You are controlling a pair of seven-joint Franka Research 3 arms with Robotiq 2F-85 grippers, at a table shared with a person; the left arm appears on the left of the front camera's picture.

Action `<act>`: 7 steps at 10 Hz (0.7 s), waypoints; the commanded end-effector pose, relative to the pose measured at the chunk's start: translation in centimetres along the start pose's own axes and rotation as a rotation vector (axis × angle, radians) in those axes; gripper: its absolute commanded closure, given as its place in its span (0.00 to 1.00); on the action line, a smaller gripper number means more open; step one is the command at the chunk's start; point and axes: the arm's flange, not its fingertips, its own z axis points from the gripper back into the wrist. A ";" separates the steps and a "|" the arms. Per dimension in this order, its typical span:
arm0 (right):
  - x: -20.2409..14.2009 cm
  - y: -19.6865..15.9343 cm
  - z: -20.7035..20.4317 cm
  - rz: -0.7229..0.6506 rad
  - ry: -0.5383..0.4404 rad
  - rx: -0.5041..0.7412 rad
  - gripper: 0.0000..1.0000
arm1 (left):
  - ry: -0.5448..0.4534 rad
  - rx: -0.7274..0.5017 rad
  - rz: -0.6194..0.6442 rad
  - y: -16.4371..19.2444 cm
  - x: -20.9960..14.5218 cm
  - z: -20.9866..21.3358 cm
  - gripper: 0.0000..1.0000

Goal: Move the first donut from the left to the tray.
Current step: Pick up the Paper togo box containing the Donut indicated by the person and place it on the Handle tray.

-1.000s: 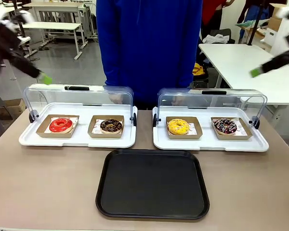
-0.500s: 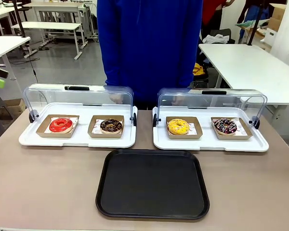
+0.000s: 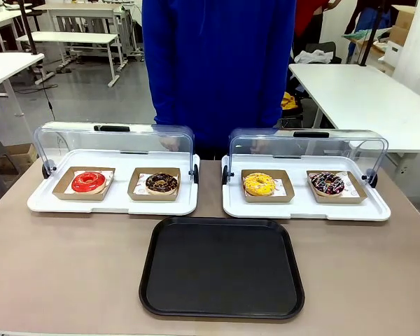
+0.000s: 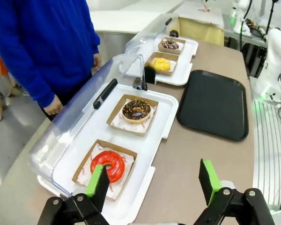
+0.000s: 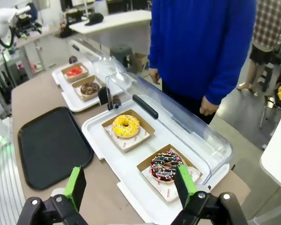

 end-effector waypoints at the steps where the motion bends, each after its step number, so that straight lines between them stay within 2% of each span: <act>1: 0.0 0.0 0.2 0.012 0.005 -0.002 0.00 | 0.004 -0.004 -0.006 0.0 -0.1 0.1 0.00; 7: 0.0 0.0 0.2 0.012 0.005 -0.002 0.00 | 0.004 -0.004 -0.006 0.0 -0.1 0.1 0.00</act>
